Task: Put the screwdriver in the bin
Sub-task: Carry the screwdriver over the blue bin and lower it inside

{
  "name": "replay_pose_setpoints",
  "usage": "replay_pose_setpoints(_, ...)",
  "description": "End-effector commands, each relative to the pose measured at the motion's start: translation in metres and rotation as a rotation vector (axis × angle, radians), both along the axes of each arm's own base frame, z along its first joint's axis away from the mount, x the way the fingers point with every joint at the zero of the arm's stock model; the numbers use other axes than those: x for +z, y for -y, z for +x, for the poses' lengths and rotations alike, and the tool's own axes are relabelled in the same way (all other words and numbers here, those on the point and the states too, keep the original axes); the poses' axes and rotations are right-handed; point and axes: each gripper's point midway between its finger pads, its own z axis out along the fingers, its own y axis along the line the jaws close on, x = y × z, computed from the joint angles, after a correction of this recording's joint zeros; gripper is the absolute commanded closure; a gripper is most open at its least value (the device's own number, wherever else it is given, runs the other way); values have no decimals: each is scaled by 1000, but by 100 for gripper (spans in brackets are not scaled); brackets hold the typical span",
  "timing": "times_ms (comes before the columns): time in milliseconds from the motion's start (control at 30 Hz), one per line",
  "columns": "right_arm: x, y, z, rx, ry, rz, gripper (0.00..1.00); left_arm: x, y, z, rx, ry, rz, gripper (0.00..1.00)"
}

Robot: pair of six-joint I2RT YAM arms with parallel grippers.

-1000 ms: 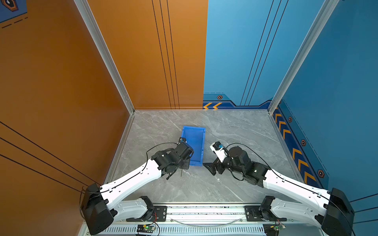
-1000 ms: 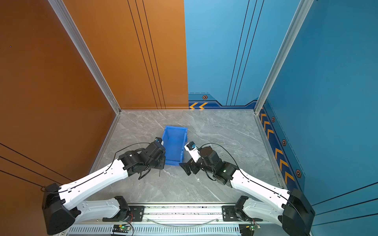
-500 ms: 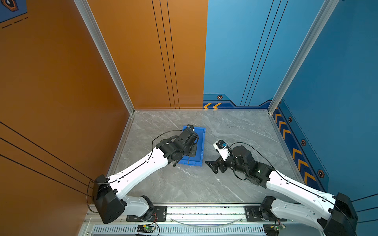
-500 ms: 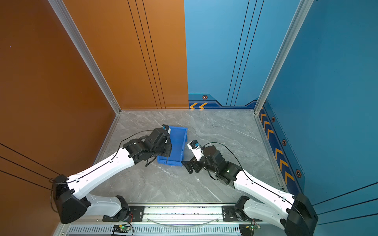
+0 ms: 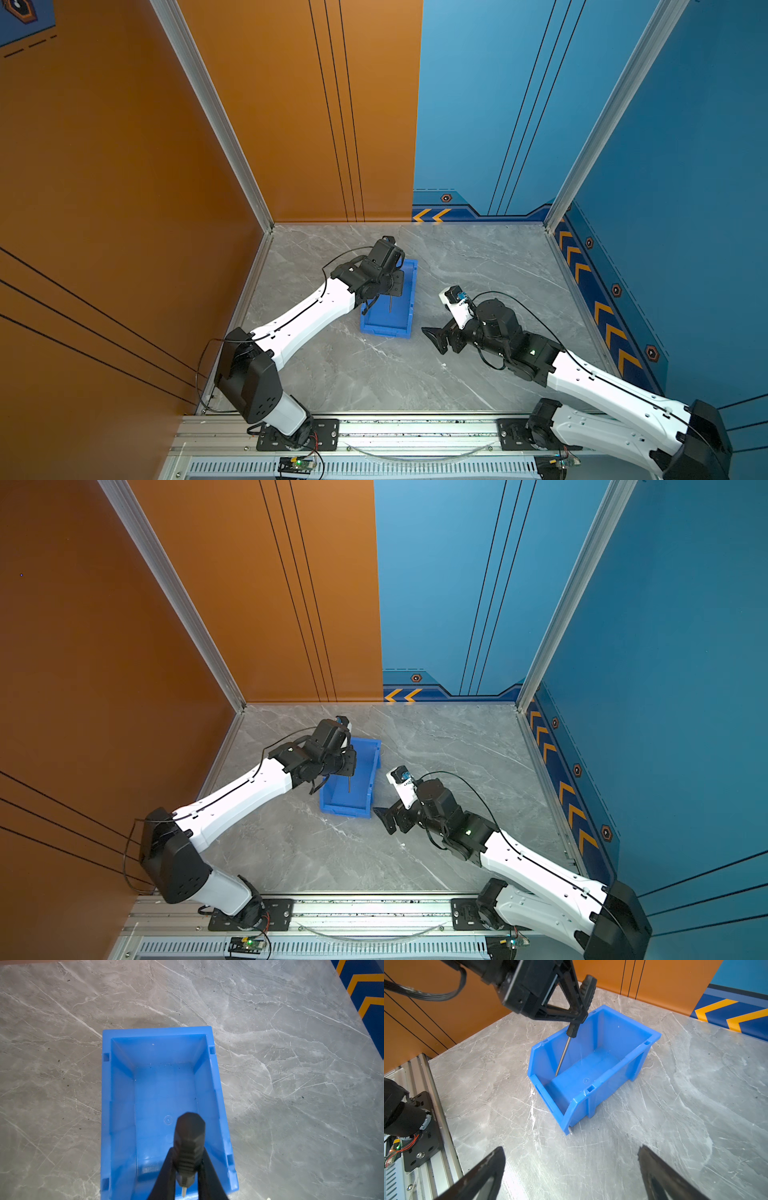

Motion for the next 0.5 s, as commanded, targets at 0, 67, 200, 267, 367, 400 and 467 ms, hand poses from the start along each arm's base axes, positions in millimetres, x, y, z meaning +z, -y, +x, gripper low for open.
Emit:
replay_pose_setpoints(0,-4,10,1,-49,-8,-11,0,3,7,14,-24,3,-32,100)
replay_pose_setpoints(67,-3,11,1,-57,-3,-9,0,-4,7,17,-22,-14,-28,100)
replay_pose_setpoints(200,-5,13,2,-69,1,-13,0,-20,8,23,-14,-44,-8,100)
replay_pose_setpoints(267,-5,14,3,-70,5,-15,0,-28,9,25,-11,-63,-6,100)
replay_pose_setpoints(367,-4,13,4,-71,8,-15,0,-42,11,27,-11,-95,6,100)
replay_pose_setpoints(400,-4,12,4,-70,10,-15,0,-47,12,26,-12,-107,9,100)
replay_pose_setpoints(467,-3,12,5,-69,14,-14,0,-58,11,26,-10,-130,19,100)
